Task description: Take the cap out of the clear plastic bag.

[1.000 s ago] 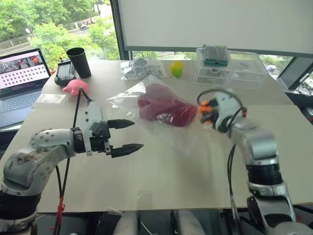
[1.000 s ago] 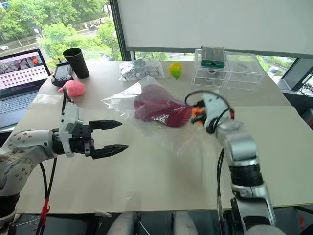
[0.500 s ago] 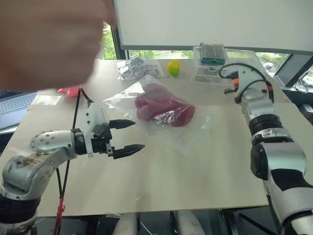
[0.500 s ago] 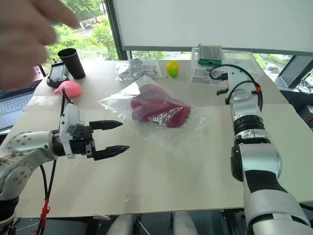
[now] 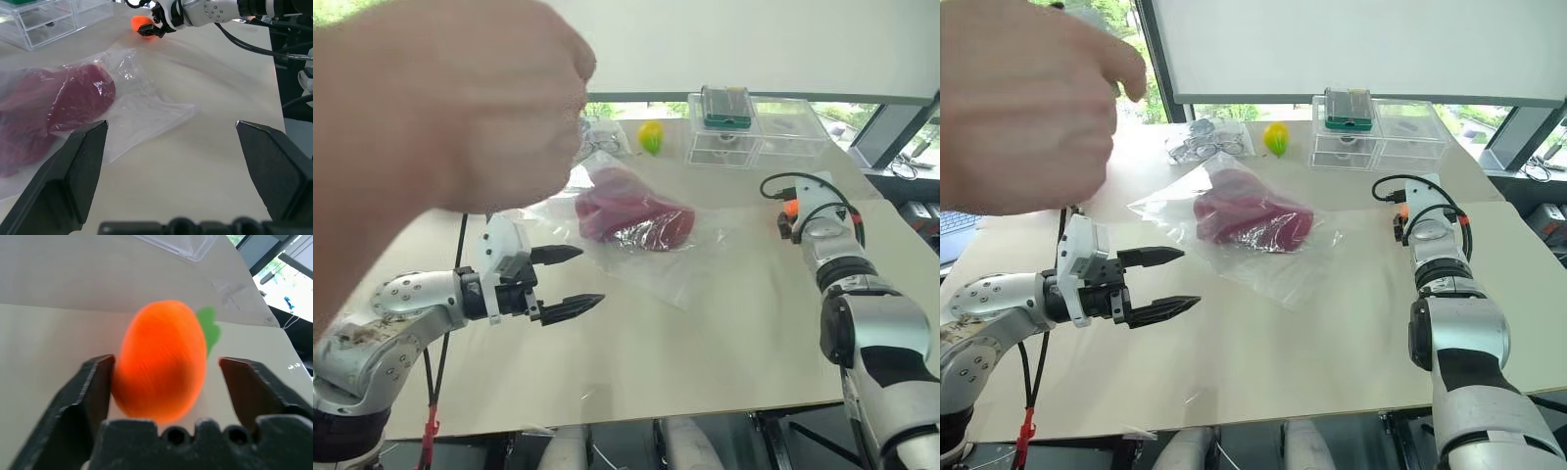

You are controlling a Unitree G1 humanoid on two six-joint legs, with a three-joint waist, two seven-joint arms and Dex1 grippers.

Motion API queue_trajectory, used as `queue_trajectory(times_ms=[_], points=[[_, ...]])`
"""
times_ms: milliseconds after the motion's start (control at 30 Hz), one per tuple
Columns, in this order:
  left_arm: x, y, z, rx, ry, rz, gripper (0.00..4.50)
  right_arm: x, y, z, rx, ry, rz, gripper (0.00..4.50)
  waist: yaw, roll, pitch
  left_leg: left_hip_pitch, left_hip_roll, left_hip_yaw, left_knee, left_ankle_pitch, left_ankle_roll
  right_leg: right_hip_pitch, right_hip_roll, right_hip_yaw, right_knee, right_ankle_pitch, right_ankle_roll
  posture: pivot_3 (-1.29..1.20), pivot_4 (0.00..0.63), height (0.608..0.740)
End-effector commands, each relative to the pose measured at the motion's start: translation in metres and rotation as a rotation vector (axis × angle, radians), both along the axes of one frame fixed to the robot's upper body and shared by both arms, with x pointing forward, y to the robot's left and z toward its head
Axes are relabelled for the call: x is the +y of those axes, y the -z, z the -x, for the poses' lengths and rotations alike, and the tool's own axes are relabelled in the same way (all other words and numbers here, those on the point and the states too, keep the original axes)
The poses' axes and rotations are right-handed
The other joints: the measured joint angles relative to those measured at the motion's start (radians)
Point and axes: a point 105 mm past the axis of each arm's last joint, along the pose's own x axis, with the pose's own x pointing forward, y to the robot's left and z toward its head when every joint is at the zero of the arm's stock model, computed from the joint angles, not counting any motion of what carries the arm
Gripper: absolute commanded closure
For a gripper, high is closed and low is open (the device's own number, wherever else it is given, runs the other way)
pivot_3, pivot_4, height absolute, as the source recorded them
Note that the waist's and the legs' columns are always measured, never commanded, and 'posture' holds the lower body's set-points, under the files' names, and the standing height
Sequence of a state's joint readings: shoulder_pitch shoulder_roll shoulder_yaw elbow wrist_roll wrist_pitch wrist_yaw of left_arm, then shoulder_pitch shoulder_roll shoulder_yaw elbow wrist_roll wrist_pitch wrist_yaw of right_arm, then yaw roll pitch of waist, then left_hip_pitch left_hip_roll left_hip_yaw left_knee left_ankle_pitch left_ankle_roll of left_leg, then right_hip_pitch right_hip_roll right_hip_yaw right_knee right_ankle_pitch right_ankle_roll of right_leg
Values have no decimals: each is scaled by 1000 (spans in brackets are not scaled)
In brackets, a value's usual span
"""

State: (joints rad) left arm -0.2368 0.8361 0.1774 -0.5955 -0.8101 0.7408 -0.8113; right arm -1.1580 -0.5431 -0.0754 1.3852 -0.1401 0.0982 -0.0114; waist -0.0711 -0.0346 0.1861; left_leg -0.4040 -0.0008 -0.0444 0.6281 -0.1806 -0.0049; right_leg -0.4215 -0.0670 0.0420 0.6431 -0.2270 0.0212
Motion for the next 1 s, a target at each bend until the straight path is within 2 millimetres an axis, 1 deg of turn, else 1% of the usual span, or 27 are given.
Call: queue_trajectory(times_ms=[33,167,233,300,333,433,500,567,633,733,800,867,900,1000], points=[[-3,-8,2,-38,21,4,0,5,-35,-8,-93,-37,36,69,0,0,0,0,0,0,0,0,0,0,0,0,0,0,0,0,150,740],[-4,-7,2,-36,28,1,0,8,-46,-11,-110,-55,72,69,1,0,0,0,0,0,0,0,0,0,0,0,0,0,0,0,150,740],[-5,-6,2,-35,33,-1,0,20,-56,-16,-113,-115,87,69,0,0,0,0,0,0,0,0,0,0,0,0,0,0,0,0,150,740],[-5,-5,2,-35,34,-5,0,39,-67,-22,-111,-219,78,69,-2,0,0,0,0,0,0,0,0,0,0,0,0,0,0,0,150,740],[-6,-5,2,-35,33,-6,0,45,-71,-23,-115,-252,71,69,-2,0,0,0,0,0,0,0,0,0,0,0,0,0,0,0,150,740],[-5,-4,3,-35,29,-8,0,59,-84,-25,-156,-357,-40,69,0,0,0,0,1,0,0,0,0,-1,1,0,0,0,0,0,150,740],[-4,-4,3,-35,23,-9,0,73,-88,-21,-143,-491,-156,69,2,0,0,0,1,0,0,0,0,-1,1,0,0,0,0,0,150,740],[-4,-4,3,-31,20,-4,0,80,-92,-5,-124,-654,-222,69,5,0,0,-1,1,0,0,0,0,-1,0,0,0,0,0,0,150,740],[-4,-4,3,-29,19,-3,0,86,-94,19,-108,-774,-261,69,21,1,0,-1,1,-2,0,0,0,0,1,-1,0,0,1,0,150,740],[-3,-2,2,-24,17,-5,0,91,-85,53,-51,-870,-224,69,39,1,1,-3,1,-3,0,0,0,-1,0,-3,0,0,1,0,150,740],[-3,-2,2,-22,14,-6,0,94,-78,72,-9,-924,-238,69,41,2,1,-2,1,-3,1,0,0,-1,0,-2,0,0,1,0,150,740],[-2,-2,2,-19,12,-4,0,76,-65,79,46,-853,-204,69,39,2,1,-2,1,-2,2,0,0,0,0,-2,0,-1,3,0,150,740],[-2,-2,1,-20,9,0,0,73,-60,86,77,-862,-176,69,36,2,1,-1,1,-1,2,0,0,0,0,-1,0,-3,6,0,150,740],[-2,-2,0,-11,0,22,0,104,-62,147,165,-1222,-228,69,39,2,1,-1,1,-1,2,0,0,0,1,-1,0,-4,8,0,150,740]])
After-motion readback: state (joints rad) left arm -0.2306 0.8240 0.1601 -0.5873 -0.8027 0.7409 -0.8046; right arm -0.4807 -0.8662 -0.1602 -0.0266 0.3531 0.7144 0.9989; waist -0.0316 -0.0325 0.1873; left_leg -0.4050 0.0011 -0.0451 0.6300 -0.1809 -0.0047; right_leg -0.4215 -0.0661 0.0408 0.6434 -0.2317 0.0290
